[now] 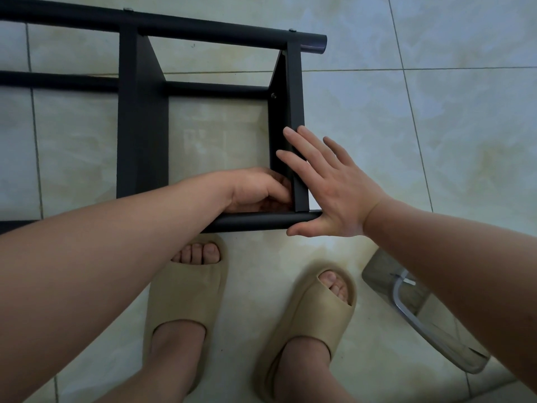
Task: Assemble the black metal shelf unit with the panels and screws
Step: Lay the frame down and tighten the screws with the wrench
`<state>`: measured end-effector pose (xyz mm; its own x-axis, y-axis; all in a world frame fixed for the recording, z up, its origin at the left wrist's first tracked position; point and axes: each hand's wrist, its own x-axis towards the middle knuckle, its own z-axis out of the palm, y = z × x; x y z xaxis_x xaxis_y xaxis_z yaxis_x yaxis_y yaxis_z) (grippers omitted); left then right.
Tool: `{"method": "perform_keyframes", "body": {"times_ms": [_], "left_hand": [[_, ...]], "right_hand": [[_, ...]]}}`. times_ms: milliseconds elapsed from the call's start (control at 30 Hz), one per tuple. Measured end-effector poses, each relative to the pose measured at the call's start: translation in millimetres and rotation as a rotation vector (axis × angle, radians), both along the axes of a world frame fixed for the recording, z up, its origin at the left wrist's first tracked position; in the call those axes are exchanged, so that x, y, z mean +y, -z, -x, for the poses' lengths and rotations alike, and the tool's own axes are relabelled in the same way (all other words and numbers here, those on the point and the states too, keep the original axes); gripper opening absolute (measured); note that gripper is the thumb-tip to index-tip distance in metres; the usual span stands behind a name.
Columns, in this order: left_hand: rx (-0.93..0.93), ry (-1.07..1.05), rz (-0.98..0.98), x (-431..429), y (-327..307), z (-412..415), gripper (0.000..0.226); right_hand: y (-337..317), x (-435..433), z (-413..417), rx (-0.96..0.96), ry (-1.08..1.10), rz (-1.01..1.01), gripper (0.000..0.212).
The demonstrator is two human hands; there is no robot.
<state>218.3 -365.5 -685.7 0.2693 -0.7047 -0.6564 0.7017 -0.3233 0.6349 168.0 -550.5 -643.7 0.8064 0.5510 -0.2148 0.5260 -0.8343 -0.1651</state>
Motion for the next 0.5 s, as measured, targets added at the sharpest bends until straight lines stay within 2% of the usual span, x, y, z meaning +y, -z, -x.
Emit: {"method": "perform_keyframes", "body": {"times_ms": [33,67,167,333,500], "left_hand": [[-0.043,0.005,-0.055,0.5,-1.1,0.7,0.019],[-0.161,0.052,-0.152,2.5,-2.1,-0.2,0.015],[-0.621,0.328,-0.444,15.6,-9.4,-2.2,0.013],[-0.768,0.480,-0.623,42.3,-56.0,5.3,0.023],[-0.953,0.654,-0.665,40.9,-122.3,18.4,0.023]], "right_hand": [[-1.5,0.2,0.5,0.011,0.006,0.005,0.114],[-3.8,0.2,1.2,0.028,0.015,0.017,0.114],[-11.2,1.1,10.0,0.117,0.087,0.020,0.106],[-41.9,13.2,30.2,0.360,0.341,-0.003,0.082],[-94.2,4.5,50.5,0.356,0.400,0.078,0.067]]}}
